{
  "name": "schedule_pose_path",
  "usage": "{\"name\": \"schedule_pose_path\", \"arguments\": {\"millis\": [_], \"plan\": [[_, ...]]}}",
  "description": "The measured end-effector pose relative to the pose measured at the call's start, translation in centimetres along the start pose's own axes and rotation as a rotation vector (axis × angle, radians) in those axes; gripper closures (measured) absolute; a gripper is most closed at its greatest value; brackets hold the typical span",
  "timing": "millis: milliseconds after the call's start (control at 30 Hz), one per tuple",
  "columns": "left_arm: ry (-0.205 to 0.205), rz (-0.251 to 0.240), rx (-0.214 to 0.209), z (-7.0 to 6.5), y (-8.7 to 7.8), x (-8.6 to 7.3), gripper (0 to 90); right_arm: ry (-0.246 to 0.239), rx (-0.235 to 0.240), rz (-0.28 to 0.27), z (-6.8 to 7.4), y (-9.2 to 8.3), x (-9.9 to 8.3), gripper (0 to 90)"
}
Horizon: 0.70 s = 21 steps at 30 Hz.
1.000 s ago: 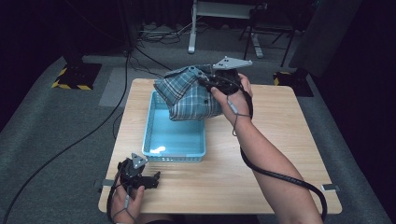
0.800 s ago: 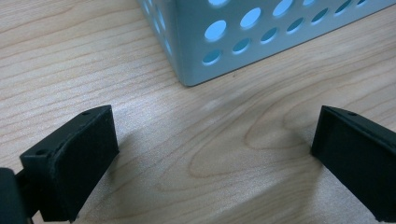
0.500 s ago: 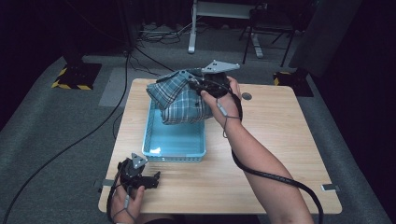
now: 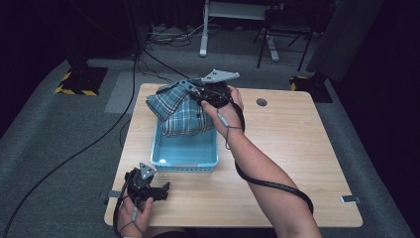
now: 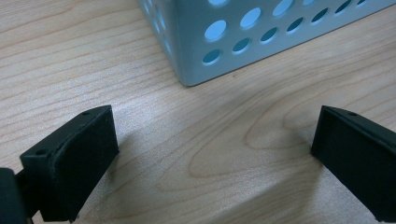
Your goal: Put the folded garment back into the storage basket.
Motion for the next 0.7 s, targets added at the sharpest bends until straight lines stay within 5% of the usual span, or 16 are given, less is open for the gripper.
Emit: {"name": "schedule_pose_path", "arguments": {"millis": [467, 700], "plan": [[0.0, 0.001, -0.001, 0.0, 0.0, 0.0, 0.3, -0.014, -0.001, 0.068, 0.6, 2.4, -2.2, 80.2], [0.001, 0.001, -0.001, 0.0, 0.0, 0.0, 0.3, -0.006, 0.017, 0.147, 0.8, 3.2, -4.1, 79.2]]}}
Point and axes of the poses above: each handheld gripper's, and its own axes: y roughly forward along the jaws, x roughly out of its top, z roughly to its left, the point moved 5 cm from there along y, roughly forward along the jaws, and after that the axes turned 11 degrees about y, right-handed, at the moved point
